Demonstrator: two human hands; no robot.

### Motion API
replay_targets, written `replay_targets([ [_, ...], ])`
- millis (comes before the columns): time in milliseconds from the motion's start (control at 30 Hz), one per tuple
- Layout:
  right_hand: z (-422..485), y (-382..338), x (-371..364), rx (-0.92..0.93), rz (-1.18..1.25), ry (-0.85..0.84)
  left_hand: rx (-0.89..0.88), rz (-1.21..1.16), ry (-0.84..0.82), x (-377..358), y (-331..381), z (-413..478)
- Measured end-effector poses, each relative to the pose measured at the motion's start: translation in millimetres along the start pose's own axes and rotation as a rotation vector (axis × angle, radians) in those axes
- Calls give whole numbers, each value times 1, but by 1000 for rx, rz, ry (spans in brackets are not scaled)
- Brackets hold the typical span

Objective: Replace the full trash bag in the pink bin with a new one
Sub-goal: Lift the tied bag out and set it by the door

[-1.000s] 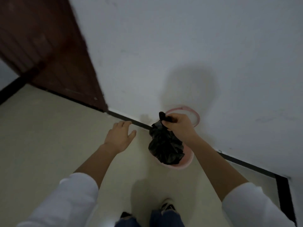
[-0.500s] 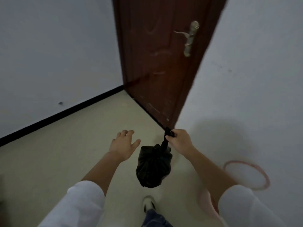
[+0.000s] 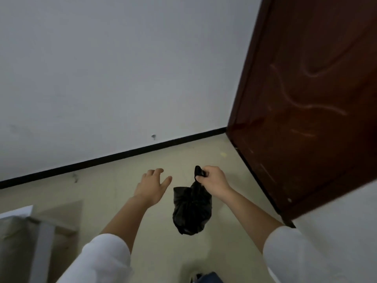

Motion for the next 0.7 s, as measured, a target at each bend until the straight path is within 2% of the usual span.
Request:
replay_targets([
  [133,64,-69,-44,55,-41,-19,95,-21,63,60,-77,45],
  [233,114,-112,-79,90,-89,19,98,-6,82,101,-126,87],
  [367,174,-161,-129,103,-119,93,35,30,84,153,-185,147],
  [500,222,-197,-169,15,-61,154,-49,102,28,199,-233,210],
  [700,300,-246,-202,-28,-43,149,-189,257,-39,244,-257,314],
])
Point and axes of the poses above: each hand's wrist, its own z-axis towards the middle knuckle, its own x-axis out of the back of the hand, y = z × x, the point moved 6 cm from there along z, towards the middle knuckle, and after that the axes turned 5 degrees about -x, right-handed, at the moved point
